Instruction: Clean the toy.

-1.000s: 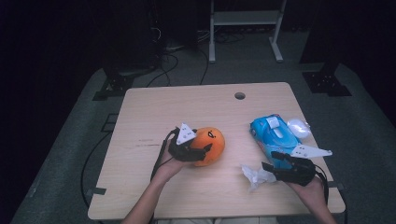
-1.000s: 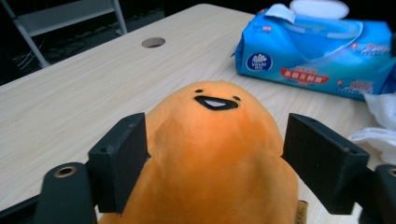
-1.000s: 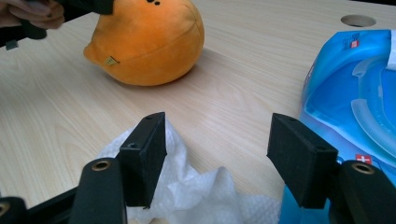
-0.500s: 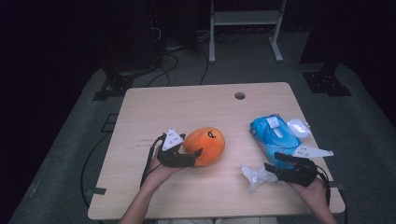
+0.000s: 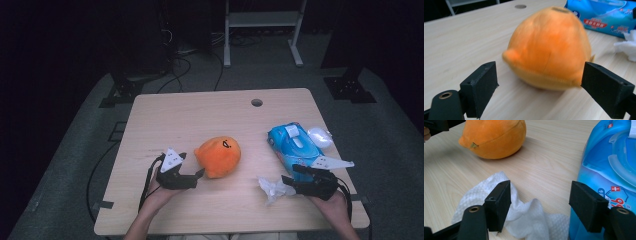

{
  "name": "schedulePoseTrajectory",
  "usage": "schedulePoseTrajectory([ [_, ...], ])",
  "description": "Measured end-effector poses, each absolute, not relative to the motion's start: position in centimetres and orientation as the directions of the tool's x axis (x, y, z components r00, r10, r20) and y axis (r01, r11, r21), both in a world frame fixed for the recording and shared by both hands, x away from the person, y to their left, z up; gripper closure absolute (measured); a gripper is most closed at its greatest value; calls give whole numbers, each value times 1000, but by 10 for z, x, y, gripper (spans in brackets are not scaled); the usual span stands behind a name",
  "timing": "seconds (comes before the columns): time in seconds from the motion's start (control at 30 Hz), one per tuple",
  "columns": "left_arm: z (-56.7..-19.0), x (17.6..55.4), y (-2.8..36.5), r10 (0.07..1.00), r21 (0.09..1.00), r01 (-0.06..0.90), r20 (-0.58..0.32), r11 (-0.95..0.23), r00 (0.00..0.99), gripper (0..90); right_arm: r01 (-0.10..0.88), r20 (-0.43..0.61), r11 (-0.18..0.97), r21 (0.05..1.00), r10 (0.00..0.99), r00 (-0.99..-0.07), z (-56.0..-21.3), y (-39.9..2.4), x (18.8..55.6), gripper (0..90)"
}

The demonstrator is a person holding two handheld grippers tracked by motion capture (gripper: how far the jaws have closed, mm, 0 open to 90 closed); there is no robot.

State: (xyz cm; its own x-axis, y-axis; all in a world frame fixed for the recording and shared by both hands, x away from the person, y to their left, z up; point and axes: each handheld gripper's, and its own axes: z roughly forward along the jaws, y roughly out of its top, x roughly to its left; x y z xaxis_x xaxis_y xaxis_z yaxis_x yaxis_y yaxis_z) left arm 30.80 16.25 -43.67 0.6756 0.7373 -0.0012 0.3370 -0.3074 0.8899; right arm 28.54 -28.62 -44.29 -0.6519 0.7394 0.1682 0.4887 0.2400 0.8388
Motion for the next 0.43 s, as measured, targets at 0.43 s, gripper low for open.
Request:
schedulePoseTrajectory([
  [0.43,-462,298,185,792,880,381,-10,-283,611,120,488,175,235,841,734,-656,-448,-282,285,316],
])
